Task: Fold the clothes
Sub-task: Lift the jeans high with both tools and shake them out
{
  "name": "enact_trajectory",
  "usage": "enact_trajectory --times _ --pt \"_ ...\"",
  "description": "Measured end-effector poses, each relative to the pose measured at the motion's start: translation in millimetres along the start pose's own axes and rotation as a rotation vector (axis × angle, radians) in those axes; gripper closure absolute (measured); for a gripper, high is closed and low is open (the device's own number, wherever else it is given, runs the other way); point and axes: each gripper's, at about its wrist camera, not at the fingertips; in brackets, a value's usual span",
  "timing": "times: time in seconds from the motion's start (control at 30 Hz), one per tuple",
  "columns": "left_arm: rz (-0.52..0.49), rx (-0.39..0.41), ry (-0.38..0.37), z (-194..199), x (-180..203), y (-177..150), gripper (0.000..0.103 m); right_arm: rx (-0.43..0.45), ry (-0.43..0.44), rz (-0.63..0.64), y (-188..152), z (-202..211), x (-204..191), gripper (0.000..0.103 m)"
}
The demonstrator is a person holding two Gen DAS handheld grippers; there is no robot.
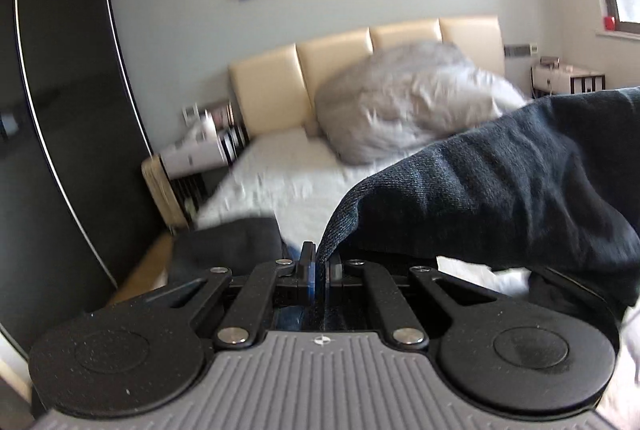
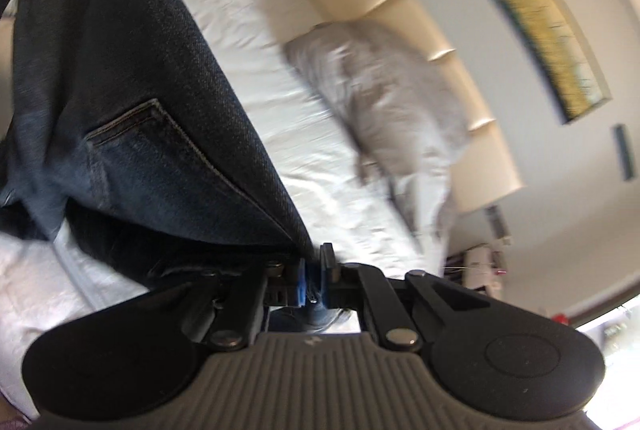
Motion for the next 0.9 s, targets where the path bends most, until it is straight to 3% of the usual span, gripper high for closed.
enact_trajectory --times 0.17,0.33,0.53,0.7,0.9 --pt "-0.024 0.082 -0.006 13.9 1.3 46.5 0.100 0.038 -0.139 -0.065 -2.9 51.8 29.3 0.096" --pt "-0.089 0.128 0.003 0.4 25.3 88.3 0.100 0.032 -0.280 -0.137 3.4 52.4 62.5 0.096" --pt "-0.130 0.113 0.018 -60.3 63.7 115.8 0.100 -0.014 -0.359 -0.204 10.5 5.0 83.7 0.096" --pt "-0.108 0.106 0.035 -108.9 78.9 136.3 0.100 -0.017 -0.405 -0.239 13.0 -43.3 90.8 0.096" --pt "-0.119 0.176 0.072 -121.6 93.6 159.3 0.101 0.030 -0.498 -0.287 6.3 -61.2 100.6 0.096"
Point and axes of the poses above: each gripper's, at about its wrist camera, not at the fingertips, and z roughly against the way its jaws point, x to its right, y to its top, and after that the axes turned 3 degrees about z, right-handed
